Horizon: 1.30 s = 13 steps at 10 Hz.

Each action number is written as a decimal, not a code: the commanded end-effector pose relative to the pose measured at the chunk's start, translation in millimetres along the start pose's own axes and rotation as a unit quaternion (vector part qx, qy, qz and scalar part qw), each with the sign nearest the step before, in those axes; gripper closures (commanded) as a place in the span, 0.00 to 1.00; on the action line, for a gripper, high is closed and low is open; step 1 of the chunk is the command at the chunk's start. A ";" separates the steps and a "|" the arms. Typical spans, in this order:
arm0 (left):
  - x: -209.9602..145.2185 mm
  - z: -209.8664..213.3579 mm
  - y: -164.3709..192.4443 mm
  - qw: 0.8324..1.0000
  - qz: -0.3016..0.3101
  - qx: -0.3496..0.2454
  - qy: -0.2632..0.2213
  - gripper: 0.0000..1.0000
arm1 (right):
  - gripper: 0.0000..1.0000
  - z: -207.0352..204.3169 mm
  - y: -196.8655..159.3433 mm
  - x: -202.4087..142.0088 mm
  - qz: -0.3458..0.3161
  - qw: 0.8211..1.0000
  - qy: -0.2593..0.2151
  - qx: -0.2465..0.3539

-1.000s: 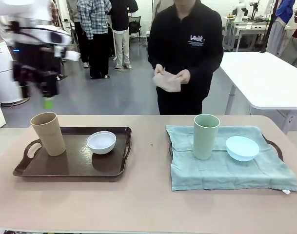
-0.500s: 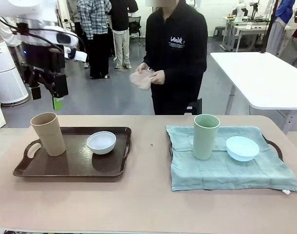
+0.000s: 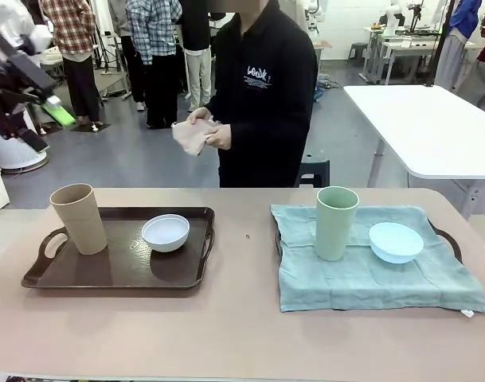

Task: Set up a tray with a mat and arrange the tableware.
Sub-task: Pick up the Picnic Bowl and Reusable plastic cup from the Handle tray in front of the human's position and hold them in the air.

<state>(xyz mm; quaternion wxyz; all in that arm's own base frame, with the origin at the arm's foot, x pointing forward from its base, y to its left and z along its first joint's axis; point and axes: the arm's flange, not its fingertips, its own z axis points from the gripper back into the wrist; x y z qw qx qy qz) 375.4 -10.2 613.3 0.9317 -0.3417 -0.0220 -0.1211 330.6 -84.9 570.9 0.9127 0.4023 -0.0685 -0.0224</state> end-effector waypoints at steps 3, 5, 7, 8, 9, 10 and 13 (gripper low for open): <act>-4.7 2.3 6.7 1.000 0.002 -0.005 -0.003 0.00 | 0.00 -1.3 -3.0 1.4 -0.002 1.000 0.000 -0.004; -12.1 23.7 70.8 0.962 -0.027 -0.258 -0.082 0.00 | 0.00 3.0 -24.7 6.6 -0.064 0.982 0.041 0.173; -25.7 20.9 133.8 0.932 0.026 -0.343 -0.116 0.00 | 0.00 20.7 -58.7 5.7 -0.086 0.965 0.004 0.248; -19.4 11.8 145.9 0.935 0.100 -0.325 -0.099 0.00 | 0.00 17.7 -72.9 4.7 -0.100 0.978 -0.045 0.176; -12.0 4.1 142.5 0.949 0.233 -0.211 -0.016 0.00 | 0.00 8.6 -72.5 0.4 -0.092 0.991 -0.080 0.058; -37.7 25.3 145.4 0.942 0.045 -0.311 -0.118 0.00 | 0.00 19.9 -65.9 -0.3 -0.093 0.973 -0.005 0.211; -30.9 8.5 163.9 0.943 0.181 -0.255 -0.110 0.00 | 0.00 18.3 -81.5 -2.1 -0.110 0.984 -0.081 0.119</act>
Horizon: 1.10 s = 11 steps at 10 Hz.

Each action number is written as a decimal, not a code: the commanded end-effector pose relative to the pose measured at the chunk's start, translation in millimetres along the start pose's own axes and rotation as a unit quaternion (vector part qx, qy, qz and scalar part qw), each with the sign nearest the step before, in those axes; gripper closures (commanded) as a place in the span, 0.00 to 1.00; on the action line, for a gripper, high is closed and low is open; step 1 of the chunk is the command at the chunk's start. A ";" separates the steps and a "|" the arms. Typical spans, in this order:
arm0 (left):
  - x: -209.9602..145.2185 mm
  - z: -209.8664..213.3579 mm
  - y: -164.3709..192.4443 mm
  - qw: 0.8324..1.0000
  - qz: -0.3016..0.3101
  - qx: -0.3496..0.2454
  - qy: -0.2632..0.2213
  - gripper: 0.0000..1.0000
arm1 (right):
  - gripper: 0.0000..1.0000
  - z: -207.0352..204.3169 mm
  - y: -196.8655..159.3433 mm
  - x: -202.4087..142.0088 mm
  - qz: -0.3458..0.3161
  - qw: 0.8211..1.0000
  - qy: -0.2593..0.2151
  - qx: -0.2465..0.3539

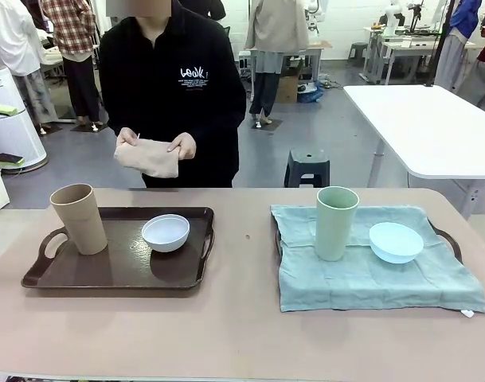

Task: Set up a tray with a mat and arrange the tableware.
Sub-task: Pick up the Picnic Bowl and Reusable plastic cup from the Handle tray in front of the human's position and hold them in the air.

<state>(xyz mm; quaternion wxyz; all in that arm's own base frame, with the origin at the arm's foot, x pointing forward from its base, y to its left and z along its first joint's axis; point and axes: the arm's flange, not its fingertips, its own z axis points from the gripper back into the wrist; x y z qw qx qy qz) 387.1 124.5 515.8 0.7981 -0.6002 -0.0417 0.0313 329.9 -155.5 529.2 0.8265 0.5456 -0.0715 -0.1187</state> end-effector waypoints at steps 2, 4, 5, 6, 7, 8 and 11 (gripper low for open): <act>-7.6 -3.3 8.6 0.995 0.091 0.042 -0.014 0.00 | 0.00 -11.9 -14.4 -11.0 -0.011 0.999 0.030 0.028; 2.5 3.5 5.2 0.999 0.031 0.020 -0.020 0.00 | 0.00 0.1 -3.7 1.6 -0.003 1.000 -0.017 -0.010; 2.5 3.5 5.2 0.999 0.031 0.020 -0.020 0.00 | 0.00 0.1 -3.7 1.6 -0.003 1.000 -0.017 -0.010; 2.5 3.5 5.2 0.999 0.031 0.020 -0.020 0.00 | 0.00 0.1 -3.7 1.6 -0.003 1.000 -0.017 -0.010; 2.5 3.5 5.2 0.999 0.031 0.020 -0.020 0.00 | 0.00 0.1 -3.7 1.6 -0.003 1.000 -0.017 -0.010; 2.5 3.5 5.2 0.999 0.031 0.020 -0.020 0.00 | 0.00 0.1 -3.7 1.6 -0.003 1.000 -0.017 -0.010; 2.5 3.5 5.2 0.999 0.031 0.020 -0.020 0.00 | 0.00 0.1 -3.7 1.6 -0.003 1.000 -0.017 -0.010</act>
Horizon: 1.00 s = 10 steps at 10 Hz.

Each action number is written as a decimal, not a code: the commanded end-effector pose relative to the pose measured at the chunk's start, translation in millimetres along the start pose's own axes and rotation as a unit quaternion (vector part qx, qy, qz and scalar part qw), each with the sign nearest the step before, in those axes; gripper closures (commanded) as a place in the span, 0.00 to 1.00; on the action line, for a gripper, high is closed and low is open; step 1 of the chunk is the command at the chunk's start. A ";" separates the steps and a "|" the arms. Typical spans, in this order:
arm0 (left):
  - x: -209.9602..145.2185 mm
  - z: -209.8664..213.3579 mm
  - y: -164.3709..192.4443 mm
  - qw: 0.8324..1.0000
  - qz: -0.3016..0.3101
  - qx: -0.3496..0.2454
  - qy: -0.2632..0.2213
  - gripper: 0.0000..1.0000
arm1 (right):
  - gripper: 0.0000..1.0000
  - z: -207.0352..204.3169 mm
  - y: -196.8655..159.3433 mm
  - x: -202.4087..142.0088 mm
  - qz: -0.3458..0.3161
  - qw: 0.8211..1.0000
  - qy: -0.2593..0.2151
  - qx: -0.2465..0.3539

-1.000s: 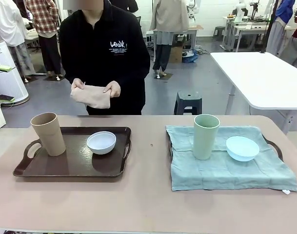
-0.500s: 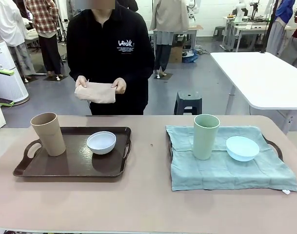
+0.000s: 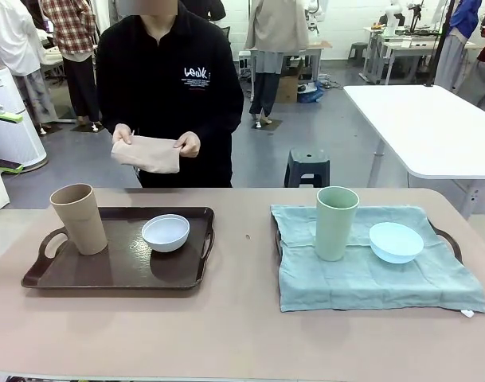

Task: Set up a tray with a mat and arrange the tableware.
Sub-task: Pick up the Picnic Bowl and Reusable plastic cup from the Handle tray in front of the human's position and hold them in the air.

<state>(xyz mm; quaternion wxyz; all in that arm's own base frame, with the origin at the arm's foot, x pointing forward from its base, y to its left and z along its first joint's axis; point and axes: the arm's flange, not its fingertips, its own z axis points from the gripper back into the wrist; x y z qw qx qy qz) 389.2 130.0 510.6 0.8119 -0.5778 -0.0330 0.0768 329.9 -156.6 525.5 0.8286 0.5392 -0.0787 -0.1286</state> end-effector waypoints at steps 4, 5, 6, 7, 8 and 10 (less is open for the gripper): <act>-0.1 0.0 -1.3 1.000 -0.009 -0.009 0.001 0.00 | 0.00 0.7 0.2 1.3 0.000 1.000 -0.005 -0.004; -0.1 0.0 -1.3 1.000 -0.009 -0.009 0.001 0.00 | 0.00 0.7 0.2 1.3 0.000 1.000 -0.005 -0.004; -0.1 0.0 -1.3 1.000 -0.009 -0.009 0.001 0.00 | 0.00 0.7 0.2 1.3 0.000 1.000 -0.005 -0.004; -0.1 0.0 -1.3 1.000 -0.009 -0.009 0.001 0.00 | 0.00 0.7 0.2 1.3 0.000 1.000 -0.005 -0.004; -0.1 0.0 -1.3 1.000 -0.009 -0.009 0.001 0.00 | 0.00 0.7 0.2 1.3 0.000 1.000 -0.005 -0.004; -0.1 0.0 -1.3 1.000 -0.009 -0.009 0.001 0.00 | 0.00 0.7 0.2 1.3 0.000 1.000 -0.005 -0.004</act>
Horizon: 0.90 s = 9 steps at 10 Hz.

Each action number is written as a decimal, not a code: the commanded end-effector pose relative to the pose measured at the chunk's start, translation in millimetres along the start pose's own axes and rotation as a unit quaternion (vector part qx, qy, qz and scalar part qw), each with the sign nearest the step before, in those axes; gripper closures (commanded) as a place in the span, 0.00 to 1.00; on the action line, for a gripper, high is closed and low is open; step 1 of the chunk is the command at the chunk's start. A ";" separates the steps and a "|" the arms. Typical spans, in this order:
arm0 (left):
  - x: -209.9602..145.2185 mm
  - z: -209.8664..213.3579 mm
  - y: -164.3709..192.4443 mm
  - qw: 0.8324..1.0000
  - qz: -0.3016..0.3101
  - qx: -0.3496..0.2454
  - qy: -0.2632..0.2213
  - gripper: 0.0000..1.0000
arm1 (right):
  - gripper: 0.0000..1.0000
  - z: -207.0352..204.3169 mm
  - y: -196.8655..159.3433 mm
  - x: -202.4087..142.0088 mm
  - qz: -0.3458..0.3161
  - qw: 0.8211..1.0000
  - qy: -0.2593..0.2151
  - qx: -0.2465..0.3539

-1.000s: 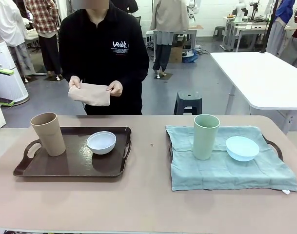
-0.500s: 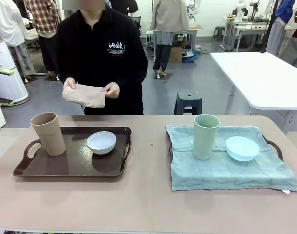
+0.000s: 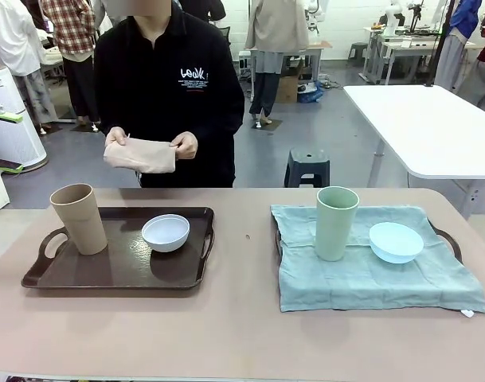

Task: Set up a tray with a mat and arrange the tableware.
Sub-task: Pick up the Picnic Bowl and Reusable plastic cup from the Handle tray in front of the human's position and hold them in the air.

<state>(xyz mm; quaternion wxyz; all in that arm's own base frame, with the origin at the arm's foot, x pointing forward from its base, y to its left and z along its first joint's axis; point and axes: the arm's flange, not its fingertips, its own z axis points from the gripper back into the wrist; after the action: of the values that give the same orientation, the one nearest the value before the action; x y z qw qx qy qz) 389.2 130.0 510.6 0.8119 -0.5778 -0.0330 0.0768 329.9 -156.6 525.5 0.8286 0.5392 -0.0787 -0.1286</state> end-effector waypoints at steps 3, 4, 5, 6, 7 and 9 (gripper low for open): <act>-0.1 0.0 -1.3 1.000 -0.009 -0.009 0.000 0.00 | 0.00 0.7 0.2 1.3 0.000 1.000 -0.005 -0.004; -0.1 0.0 -1.3 1.000 -0.009 -0.009 0.000 0.00 | 0.00 0.7 0.2 1.3 0.000 1.000 -0.005 -0.004; -0.1 0.0 -1.3 1.000 -0.009 -0.009 0.000 0.00 | 0.00 0.7 0.2 1.3 0.000 1.000 -0.005 -0.004; -0.1 0.0 -1.3 1.000 -0.009 -0.009 0.000 0.00 | 0.00 0.7 0.2 1.3 0.000 1.000 -0.005 -0.004; -0.1 0.0 -1.3 1.000 -0.009 -0.009 0.000 0.00 | 0.00 0.7 0.2 1.3 0.000 1.000 -0.005 -0.004; 9.9 19.5 -12.7 0.994 -0.074 0.067 -0.036 0.00 | 0.00 -4.7 32.6 9.3 0.010 0.998 -0.048 -0.039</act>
<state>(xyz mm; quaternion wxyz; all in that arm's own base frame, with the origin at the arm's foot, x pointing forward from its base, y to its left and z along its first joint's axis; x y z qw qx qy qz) 391.8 135.0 515.7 0.8241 -0.5603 -0.0532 0.0638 334.4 -154.9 533.2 0.8346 0.5270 -0.0924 -0.1313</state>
